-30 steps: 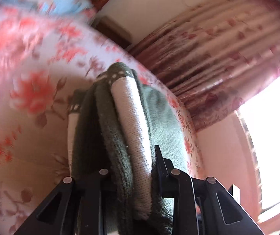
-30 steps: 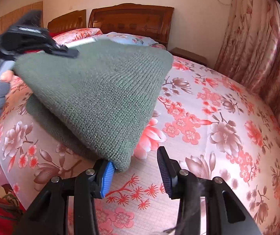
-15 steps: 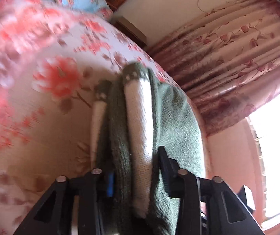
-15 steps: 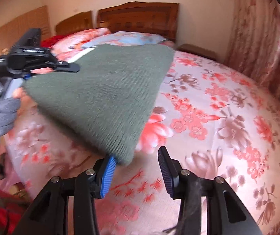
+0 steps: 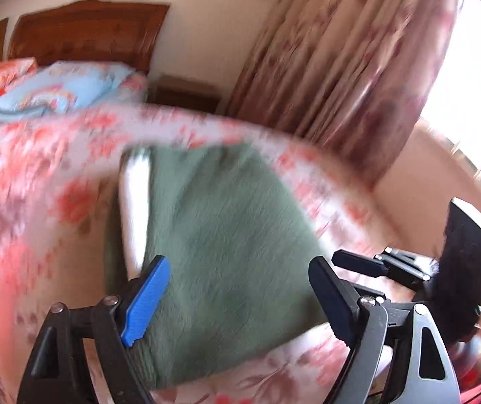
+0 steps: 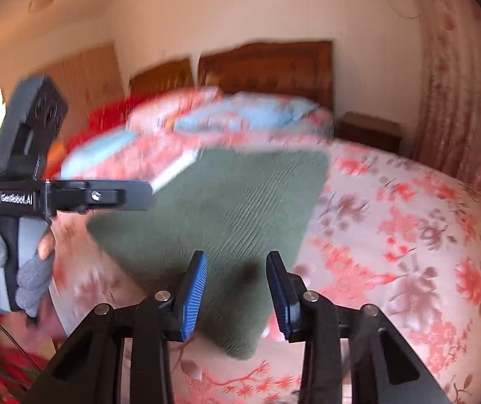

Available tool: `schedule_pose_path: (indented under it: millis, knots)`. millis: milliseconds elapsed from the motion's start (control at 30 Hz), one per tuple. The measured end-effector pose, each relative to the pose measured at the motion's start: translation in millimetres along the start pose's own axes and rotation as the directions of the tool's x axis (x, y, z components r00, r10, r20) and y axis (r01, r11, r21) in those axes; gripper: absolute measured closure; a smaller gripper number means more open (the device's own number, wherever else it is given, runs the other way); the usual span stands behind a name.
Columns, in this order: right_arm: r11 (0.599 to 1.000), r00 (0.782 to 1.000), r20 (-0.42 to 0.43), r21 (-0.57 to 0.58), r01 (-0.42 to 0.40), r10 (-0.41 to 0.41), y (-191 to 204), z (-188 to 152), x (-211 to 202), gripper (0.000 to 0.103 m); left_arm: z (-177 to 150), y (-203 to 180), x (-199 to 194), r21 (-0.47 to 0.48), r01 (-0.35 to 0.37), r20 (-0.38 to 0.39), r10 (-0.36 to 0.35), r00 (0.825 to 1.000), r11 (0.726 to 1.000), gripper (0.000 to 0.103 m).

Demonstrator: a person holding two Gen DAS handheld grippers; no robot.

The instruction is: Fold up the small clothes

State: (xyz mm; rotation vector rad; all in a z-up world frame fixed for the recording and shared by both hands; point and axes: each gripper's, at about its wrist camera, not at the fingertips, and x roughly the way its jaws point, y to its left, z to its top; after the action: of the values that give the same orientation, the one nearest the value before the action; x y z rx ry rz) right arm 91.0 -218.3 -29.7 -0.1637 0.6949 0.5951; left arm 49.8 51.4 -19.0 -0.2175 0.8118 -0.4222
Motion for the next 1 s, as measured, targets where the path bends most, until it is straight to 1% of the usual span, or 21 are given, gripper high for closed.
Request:
schedule_pose_path:
  millis: [33,67,100,167,200,233,333,400,467,500,533,567,600,633,667,700,733,800,867,933,1000]
  knots:
    - [0.998,0.999,-0.018,-0.047,0.029,-0.030,7.7,-7.6,8.9,0.065,-8.9,6.9,3.3,0.001,0.008,0.009,-0.008,1.000,1.000,0.000]
    - [0.994,0.999,-0.005,-0.099,0.050,-0.051,14.9,-15.6,12.4,0.063,-13.0,8.9,0.7,0.022,0.028,0.041,-0.029,0.999,0.999,0.000]
    - [0.991,0.998,0.011,-0.123,0.059,-0.058,17.6,-19.4,12.5,0.061,-13.8,7.8,1.3,0.034,0.031,0.044,-0.032,0.999,0.999,0.000]
    - [0.993,0.999,-0.008,-0.112,0.042,-0.044,14.9,-14.3,11.4,0.061,-8.0,3.9,2.2,0.058,0.011,0.023,-0.013,1.000,0.998,0.000]
    - [0.995,1.000,-0.011,-0.095,0.027,-0.028,11.4,-9.4,9.0,0.063,-1.9,2.2,2.1,0.057,0.001,0.015,-0.002,1.000,0.998,0.000]
    - [0.997,1.000,0.004,-0.076,0.018,-0.018,5.4,-4.0,3.4,0.063,5.3,0.9,0.2,0.040,0.010,0.020,-0.011,1.000,0.999,0.000]
    - [0.998,0.995,0.093,-0.058,0.036,-0.030,-1.6,9.0,-16.6,0.063,13.9,-2.6,-19.9,0.015,0.108,0.089,-0.109,0.990,0.994,0.000]
    - [0.997,0.993,0.112,-0.053,0.048,-0.042,-4.4,13.5,-18.0,0.063,19.0,-8.2,-19.7,0.029,0.138,0.112,-0.140,0.984,0.990,0.000]
    - [0.998,0.996,0.078,-0.055,0.040,-0.036,-6.6,10.2,-6.4,0.063,14.4,-11.2,-2.6,0.045,0.097,0.069,-0.100,0.993,0.994,0.000]
    - [0.998,0.999,0.040,-0.062,0.029,-0.026,-6.1,4.7,4.5,0.063,7.7,-6.7,10.8,0.043,0.064,0.027,-0.066,0.997,0.997,0.000]
    - [0.997,1.000,-0.012,-0.072,0.025,-0.026,-4.1,-2.9,16.1,0.061,2.1,-0.3,20.7,0.034,0.047,-0.003,-0.047,0.999,0.998,0.000]
    - [0.995,0.999,0.004,-0.090,0.045,-0.045,-2.0,-9.2,16.9,0.058,-3.4,4.6,25.5,0.034,0.055,-0.011,-0.055,0.998,0.998,0.000]
    - [0.995,0.999,0.017,-0.094,0.039,-0.037,-1.8,-10.4,14.1,0.058,-4.3,3.7,21.1,0.053,0.056,0.013,-0.057,0.998,0.997,0.000]
    - [0.996,1.000,0.006,-0.086,0.030,-0.029,-3.3,-8.6,11.5,0.058,-1.3,1.7,18.0,0.057,0.051,0.005,-0.051,0.999,0.997,0.000]
    - [0.997,1.000,-0.002,-0.079,0.019,-0.020,-6.3,-4.7,7.9,0.058,5.5,0.4,15.1,0.048,0.046,-0.005,-0.046,0.999,0.998,0.000]
    - [0.997,1.000,0.006,-0.080,0.016,-0.016,-9.0,-0.9,3.7,0.058,15.2,-0.4,9.4,0.034,0.051,0.010,-0.051,0.999,0.998,0.000]
    - [0.996,0.999,0.034,-0.084,0.019,-0.016,-12.6,5.0,-2.2,0.058,19.6,-2.5,1.9,0.028,0.060,0.033,-0.061,0.998,0.998,0.000]
    - [0.997,0.997,0.073,-0.073,0.017,-0.011,-22.5,18.3,-7.7,0.058,41.0,-4.5,-6.5,0.019,0.080,0.089,-0.081,0.993,0.997,0.000]
    - [0.999,0.996,0.092,-0.052,0.015,-0.010,-30.9,34.6,-6.8,0.058,63.7,-6.9,-3.0,0.002,0.055,0.120,-0.054,0.991,0.999,0.000]
    - [0.999,0.994,0.106,-0.044,-0.010,0.015,-35.1,44.6,1.2,0.058,78.2,-2.0,7.6,-0.030,0.048,0.117,-0.044,0.992,0.998,0.000]
    - [0.998,0.996,0.069,-0.029,-0.052,0.054,-37.4,45.7,20.2,0.058,87.5,12.7,36.1,-0.104,0.007,0.041,-0.002,0.999,0.995,0.000]
